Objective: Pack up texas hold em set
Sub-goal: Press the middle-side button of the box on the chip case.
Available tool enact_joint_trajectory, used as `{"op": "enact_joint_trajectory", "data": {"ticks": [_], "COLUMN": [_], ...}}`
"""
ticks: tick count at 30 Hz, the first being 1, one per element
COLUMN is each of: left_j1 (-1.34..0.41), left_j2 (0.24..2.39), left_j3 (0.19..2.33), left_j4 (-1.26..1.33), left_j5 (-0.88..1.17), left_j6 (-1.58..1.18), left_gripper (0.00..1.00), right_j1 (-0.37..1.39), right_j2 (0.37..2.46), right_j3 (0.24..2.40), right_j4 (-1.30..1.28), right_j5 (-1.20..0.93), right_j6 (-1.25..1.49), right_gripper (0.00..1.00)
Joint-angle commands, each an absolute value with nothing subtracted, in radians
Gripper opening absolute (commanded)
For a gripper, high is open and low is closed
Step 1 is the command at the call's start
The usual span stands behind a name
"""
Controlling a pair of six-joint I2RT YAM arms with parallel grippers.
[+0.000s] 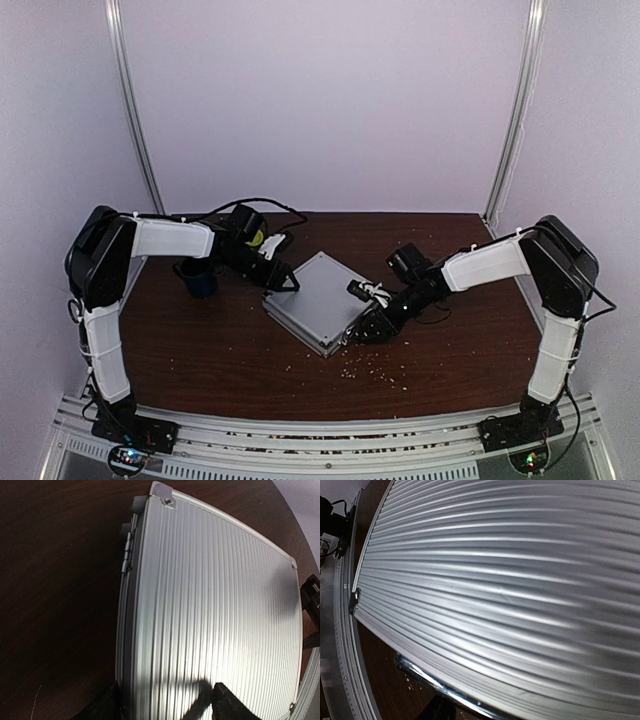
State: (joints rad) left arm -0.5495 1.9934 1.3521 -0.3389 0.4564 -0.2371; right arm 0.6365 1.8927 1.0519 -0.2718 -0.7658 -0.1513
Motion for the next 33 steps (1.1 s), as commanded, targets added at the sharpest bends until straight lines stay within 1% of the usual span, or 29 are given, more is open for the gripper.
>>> {"op": "enact_joint_trajectory", "data": {"ticks": [1, 6, 13, 19, 26, 33], "left_j1": [-0.563, -0.563, -0.564, -0.567, -0.568, -0.570], "left_j2": [2.026, 2.026, 2.026, 2.026, 2.028, 2.034], "left_j3": [1.348, 1.348, 1.345, 1.347, 1.347, 1.350], "left_j4": [-0.356, -0.354, -0.356, -0.356, -0.357, -0.361], "left_j5": [0.474, 0.474, 0.472, 0.474, 0.474, 0.471], "left_j6": [-0.229, -0.229, -0.229, -0.229, -0.229, -0.228], "left_gripper": [0.62, 0.62, 0.62, 0.62, 0.62, 0.62], "right_j1": [0.651, 0.646, 0.626, 0.620, 0.613, 0.595], "right_j2": [1.891, 1.837, 1.851, 1.854, 1.825, 1.793], "right_j3": [1.037, 1.047, 1.072, 1.059, 1.016, 0.998], "right_j4": [-0.284, -0.276, -0.193, -0.158, -0.090, -0.017], "right_j5": [-0.888, -0.959, -1.005, -0.988, -0.919, -0.962], "right_j6": [-0.183, -0.161, -0.086, -0.063, -0.034, -0.019], "right_gripper": [0.40, 0.40, 0.38, 0.39, 0.40, 0.40]}}
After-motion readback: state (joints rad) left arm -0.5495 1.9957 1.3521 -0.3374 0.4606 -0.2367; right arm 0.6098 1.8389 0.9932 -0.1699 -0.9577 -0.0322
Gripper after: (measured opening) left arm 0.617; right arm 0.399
